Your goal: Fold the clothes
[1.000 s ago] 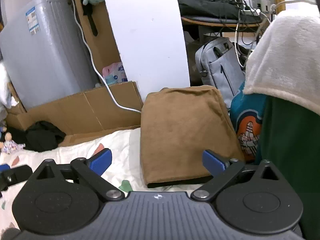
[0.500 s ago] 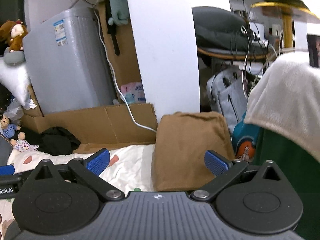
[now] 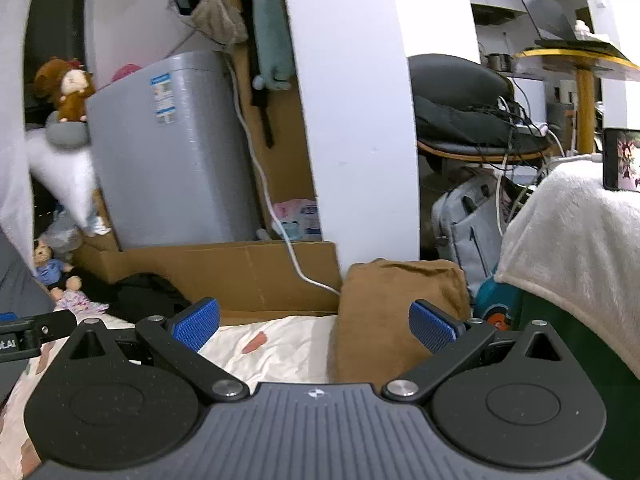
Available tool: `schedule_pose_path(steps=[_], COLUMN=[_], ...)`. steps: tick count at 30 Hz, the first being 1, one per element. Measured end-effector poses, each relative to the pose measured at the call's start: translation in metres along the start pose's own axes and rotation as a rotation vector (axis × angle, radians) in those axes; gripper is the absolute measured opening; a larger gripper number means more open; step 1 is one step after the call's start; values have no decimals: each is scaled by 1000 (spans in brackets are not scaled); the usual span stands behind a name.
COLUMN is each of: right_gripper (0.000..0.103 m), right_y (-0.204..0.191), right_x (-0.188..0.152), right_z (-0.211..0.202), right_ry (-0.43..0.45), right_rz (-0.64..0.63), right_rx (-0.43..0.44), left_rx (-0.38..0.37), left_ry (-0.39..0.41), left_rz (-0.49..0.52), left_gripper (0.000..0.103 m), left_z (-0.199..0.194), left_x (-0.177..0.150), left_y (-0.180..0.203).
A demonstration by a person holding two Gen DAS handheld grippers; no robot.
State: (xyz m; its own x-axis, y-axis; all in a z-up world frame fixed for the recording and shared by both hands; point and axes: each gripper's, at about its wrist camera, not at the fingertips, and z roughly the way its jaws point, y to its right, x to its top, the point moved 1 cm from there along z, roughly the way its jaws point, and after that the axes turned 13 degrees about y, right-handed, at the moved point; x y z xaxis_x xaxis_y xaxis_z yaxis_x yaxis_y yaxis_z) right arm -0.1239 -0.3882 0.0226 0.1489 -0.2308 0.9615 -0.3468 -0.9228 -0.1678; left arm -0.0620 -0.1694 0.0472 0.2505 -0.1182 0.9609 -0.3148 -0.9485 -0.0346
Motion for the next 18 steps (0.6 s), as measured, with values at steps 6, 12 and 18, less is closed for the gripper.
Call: schedule_pose_path(steps=[6,12,18], right_gripper=[103,103,103], right_y=[-9,-14,-25], right_x=[6,11,12], right_z=[-15,-21,-30], right_ry=[9,27,51], right_rz=[-8,-8,-35], right_rx=[37,28,46], left_rx=[-4,-8,-15], left_ry=[24,58,59], left_rz=[-17,-9,-11], left_gripper=[103,103,103], left_z=[-17,-24,-24], left_x=[6,5,5], left_y=[-6,-11,-12])
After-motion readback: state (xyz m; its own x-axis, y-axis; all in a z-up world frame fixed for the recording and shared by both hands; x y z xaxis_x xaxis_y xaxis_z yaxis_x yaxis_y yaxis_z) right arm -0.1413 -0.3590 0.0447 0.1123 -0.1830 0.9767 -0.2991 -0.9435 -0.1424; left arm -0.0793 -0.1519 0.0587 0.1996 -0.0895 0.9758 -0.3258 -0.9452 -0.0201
